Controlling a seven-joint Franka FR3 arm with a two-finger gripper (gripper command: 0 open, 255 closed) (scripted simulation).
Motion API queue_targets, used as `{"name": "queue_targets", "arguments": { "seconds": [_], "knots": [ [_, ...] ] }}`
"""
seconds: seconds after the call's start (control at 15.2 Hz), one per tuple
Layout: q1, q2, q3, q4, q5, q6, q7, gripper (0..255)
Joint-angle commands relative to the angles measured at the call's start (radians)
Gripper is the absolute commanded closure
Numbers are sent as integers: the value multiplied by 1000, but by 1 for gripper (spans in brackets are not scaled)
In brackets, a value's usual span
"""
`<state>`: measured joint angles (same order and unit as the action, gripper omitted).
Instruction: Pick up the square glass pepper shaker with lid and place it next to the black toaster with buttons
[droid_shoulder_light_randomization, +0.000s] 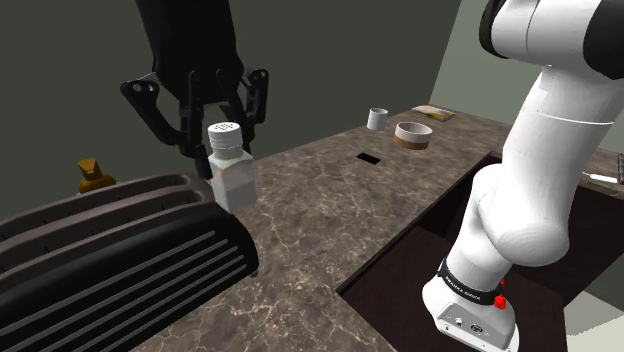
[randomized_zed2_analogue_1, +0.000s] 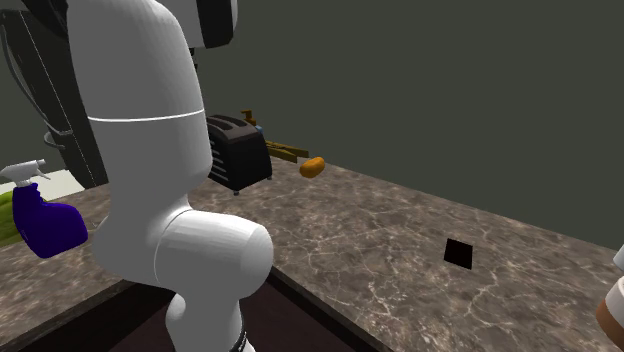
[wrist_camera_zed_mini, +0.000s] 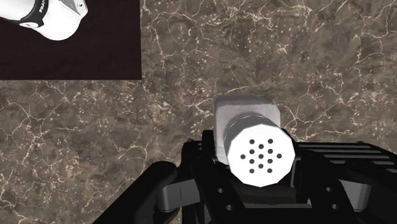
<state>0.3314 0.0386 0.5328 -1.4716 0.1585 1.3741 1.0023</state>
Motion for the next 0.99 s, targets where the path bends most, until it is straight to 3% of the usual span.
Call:
{"name": "queue_targets", "arguments": {
  "seconds": [0.0, 0.92],
  "knots": [
    [1, -4, 1, -35, 1, 32, -3, 255],
    [-5, -45, -4, -268, 19, 224, -47, 255]
  ]
}}
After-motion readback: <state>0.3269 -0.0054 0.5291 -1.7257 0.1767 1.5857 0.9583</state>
